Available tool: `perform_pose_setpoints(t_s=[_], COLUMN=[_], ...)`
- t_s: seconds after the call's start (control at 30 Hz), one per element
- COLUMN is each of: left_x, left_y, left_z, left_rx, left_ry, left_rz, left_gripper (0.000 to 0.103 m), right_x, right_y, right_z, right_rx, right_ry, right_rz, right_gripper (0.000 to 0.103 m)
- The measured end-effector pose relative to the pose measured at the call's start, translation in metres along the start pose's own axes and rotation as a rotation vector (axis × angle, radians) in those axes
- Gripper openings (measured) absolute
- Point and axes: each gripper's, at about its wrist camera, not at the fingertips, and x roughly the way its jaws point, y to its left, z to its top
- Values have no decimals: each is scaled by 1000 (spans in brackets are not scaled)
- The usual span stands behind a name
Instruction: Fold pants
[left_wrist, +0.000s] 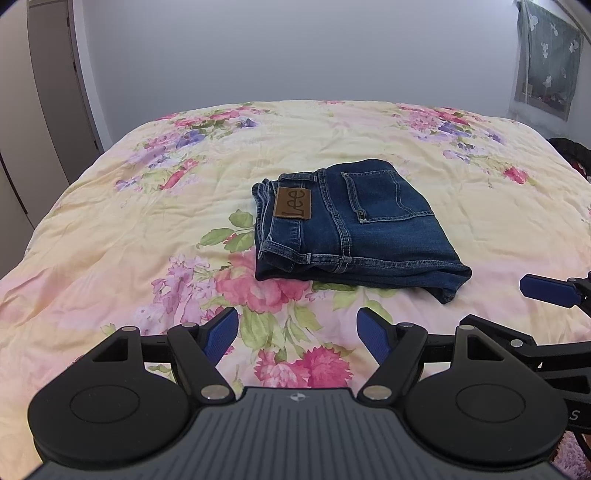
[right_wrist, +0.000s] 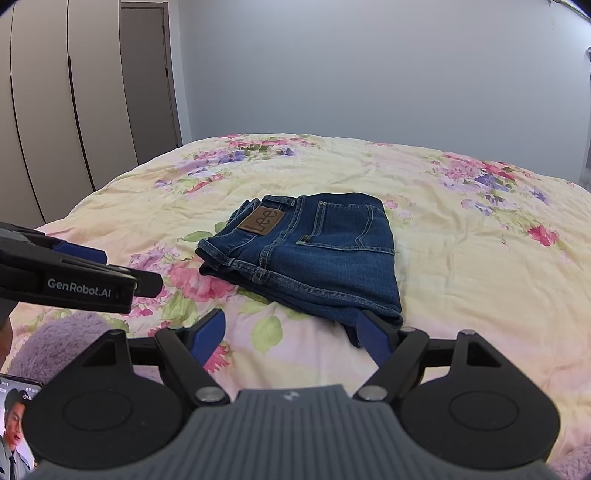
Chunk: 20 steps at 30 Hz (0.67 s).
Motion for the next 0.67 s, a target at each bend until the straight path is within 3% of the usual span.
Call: perform_pose_setpoints(t_s=[0.67], left_x=[1], left_y=[-2], left_z=[-2], left_rx=[-4], left_ry=[-2], left_rz=[-3], left_gripper=[85], right_x=[2], right_y=[4], right_z=[0], right_rx=[-14], right_ry=[12], right_rz=[1], right_gripper=[75])
